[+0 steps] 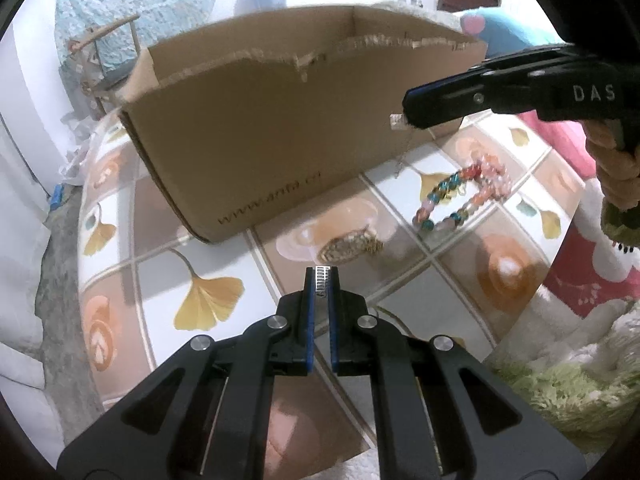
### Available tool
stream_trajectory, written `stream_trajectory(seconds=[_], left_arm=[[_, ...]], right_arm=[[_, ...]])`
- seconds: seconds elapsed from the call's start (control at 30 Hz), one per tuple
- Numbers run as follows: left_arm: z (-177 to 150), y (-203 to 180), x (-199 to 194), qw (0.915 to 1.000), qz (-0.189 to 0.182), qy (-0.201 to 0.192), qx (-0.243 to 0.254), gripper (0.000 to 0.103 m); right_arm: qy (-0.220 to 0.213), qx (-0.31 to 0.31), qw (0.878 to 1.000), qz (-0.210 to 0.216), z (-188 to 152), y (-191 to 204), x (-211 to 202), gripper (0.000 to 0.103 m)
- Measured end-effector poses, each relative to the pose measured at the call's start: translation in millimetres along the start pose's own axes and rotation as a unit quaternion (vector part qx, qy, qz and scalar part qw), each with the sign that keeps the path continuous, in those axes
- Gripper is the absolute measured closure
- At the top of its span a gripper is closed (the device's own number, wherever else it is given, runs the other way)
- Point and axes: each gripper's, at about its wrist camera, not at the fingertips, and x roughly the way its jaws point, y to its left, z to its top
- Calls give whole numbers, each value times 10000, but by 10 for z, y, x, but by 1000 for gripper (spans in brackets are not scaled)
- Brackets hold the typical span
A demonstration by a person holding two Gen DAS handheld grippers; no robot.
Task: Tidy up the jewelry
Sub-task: 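Carry the charm over the box and open the left tool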
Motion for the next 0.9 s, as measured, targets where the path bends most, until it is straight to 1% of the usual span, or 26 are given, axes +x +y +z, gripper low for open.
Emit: stream_trajectory(seconds=[0.1, 0.27, 0.37, 0.53, 0.67, 0.73, 0.8, 0.9], left_arm=[[45, -9, -127, 9998, 77, -173, 18, 98], [214, -9, -421, 9980, 114, -615, 31, 98], [336, -40, -598, 9956, 167, -907, 136, 98], [701, -55, -899, 9865, 215, -1590, 332, 98], [1021, -24, -934, 9797, 298, -1938, 416, 98], [1170, 7, -853, 9789, 358, -1955, 478, 98], [1295, 67, -726, 9816, 266, -1833, 454, 98], [1508, 187, -398, 9907, 91, -1320, 319, 98]], right_arm=[[-204, 104, 9997, 7, 37, -12, -112, 100], [-623, 259, 9975, 196, 139, -47, -373, 100], [-877, 301, 9952, 298, 233, -81, -508, 100], [-1359, 397, 9881, 602, 482, -222, -766, 100], [-1480, 460, 9852, 728, 655, -368, -817, 100], [-1377, 471, 9873, 637, 745, -463, -739, 100], [-1220, 533, 9892, 614, 815, -547, -619, 100], [-855, 584, 9931, 549, 920, -692, -370, 100]])
